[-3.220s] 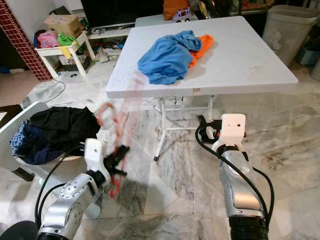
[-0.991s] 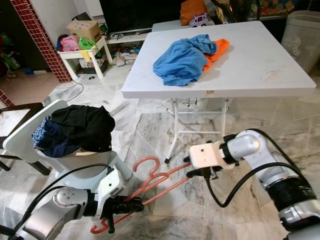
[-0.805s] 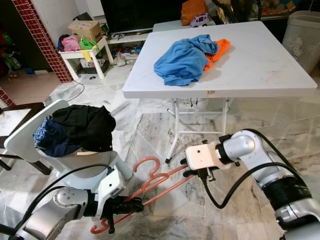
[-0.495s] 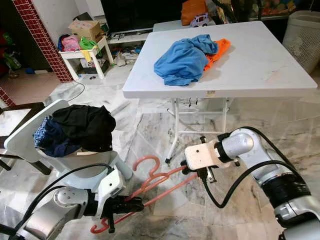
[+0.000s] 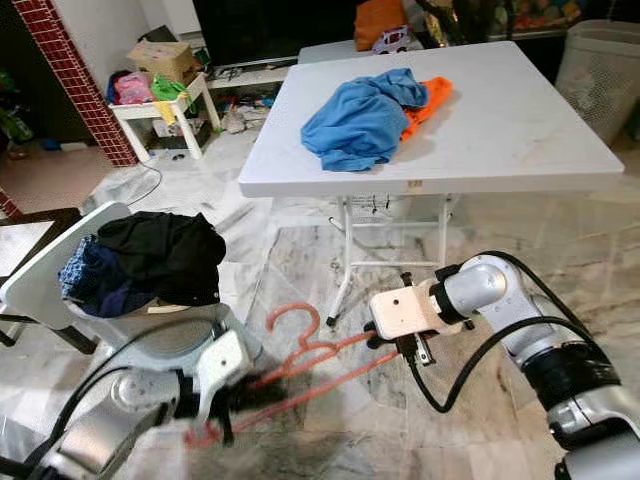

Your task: Hang hanger

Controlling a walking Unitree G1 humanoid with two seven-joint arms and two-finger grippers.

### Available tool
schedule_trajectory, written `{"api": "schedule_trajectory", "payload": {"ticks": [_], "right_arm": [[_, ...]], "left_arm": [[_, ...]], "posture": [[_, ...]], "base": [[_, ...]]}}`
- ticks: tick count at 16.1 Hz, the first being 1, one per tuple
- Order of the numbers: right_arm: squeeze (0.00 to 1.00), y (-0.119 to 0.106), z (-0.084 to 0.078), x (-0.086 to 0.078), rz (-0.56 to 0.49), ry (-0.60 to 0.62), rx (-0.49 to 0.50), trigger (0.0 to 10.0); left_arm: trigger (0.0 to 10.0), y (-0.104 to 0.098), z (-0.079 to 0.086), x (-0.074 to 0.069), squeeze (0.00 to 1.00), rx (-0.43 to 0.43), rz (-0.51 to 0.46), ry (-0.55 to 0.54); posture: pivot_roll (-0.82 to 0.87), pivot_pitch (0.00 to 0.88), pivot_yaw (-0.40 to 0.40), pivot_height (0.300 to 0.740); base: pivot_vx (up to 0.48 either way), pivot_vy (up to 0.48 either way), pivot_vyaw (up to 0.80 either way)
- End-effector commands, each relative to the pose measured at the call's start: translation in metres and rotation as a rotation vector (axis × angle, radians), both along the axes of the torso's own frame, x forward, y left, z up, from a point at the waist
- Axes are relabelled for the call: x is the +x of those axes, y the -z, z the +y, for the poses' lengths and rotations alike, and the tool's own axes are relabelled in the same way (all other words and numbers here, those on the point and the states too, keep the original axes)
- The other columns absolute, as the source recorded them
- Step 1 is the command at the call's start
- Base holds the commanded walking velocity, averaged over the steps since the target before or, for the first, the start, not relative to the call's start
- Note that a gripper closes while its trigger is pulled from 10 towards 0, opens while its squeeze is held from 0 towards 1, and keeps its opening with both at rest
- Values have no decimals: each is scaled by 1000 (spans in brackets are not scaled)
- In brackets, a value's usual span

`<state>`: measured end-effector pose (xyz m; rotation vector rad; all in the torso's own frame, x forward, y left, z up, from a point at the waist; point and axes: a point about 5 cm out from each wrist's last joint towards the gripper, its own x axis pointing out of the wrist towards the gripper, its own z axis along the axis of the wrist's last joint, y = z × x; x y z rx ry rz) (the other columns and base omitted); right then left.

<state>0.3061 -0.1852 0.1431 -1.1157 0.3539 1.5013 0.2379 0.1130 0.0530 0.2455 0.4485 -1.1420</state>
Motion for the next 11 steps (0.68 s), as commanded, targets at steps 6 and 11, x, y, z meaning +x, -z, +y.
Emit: {"api": "schedule_trajectory", "payload": {"ticks": [6, 11], "right_arm": [[0, -2, -2, 30, -285, 165, -5, 0], [0, 27, -20, 30, -307, 362, -16, 0]], "left_arm": [[10000, -11, 35, 45, 1000, 71, -337, -408], [10000, -37, 36, 57, 1000, -118, -466, -631]], "posture": [[-132, 0, 129, 740], [-131, 0, 120, 740]], "base": [[0, 0, 0], [0, 0, 0]]}}
